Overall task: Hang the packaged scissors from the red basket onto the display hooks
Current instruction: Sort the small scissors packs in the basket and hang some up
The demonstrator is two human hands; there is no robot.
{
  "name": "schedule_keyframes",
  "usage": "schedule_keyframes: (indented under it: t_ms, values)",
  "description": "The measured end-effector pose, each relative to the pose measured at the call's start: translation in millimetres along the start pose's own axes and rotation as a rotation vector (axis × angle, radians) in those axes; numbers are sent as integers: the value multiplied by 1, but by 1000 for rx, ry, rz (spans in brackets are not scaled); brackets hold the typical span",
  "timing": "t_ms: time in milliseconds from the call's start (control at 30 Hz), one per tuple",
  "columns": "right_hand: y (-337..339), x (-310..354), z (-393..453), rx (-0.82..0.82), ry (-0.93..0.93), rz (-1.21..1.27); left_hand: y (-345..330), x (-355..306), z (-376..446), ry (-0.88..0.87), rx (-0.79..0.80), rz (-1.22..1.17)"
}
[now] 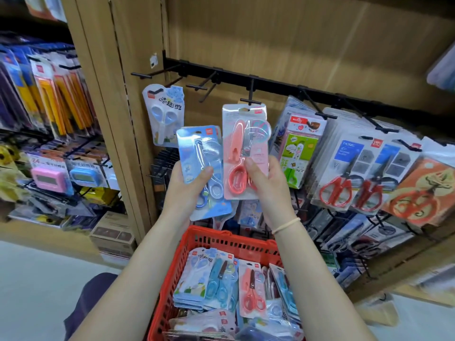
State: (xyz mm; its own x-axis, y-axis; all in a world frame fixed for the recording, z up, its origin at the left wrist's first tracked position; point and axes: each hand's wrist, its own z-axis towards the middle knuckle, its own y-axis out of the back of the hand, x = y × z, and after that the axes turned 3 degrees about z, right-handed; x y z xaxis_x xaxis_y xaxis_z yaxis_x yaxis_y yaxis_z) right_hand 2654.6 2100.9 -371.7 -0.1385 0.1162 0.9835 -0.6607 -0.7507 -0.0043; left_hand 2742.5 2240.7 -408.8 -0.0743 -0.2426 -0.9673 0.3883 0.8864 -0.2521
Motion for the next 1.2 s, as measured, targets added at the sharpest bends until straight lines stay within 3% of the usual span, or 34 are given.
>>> schedule_keyframes:
  t_ms: [467, 800, 867, 1067, 1200]
  values:
    - [-6, -11, 14, -102, -2, -32, 16, -8, -2, 120, -117, -65]
    - [3, -34, 7, -184, -218, -170, 8, -4, -4, 71, -37, -47]
    - [5, -35, -4, -154, -191, -184, 4, 1, -3, 57, -29, -47]
    - [0, -19, -21, 173, -83, -149, -11, 5, -5, 0, 17, -20]
    - [0, -14, -18, 145, -79, -113, -11, 6, -3, -30, 9, -15]
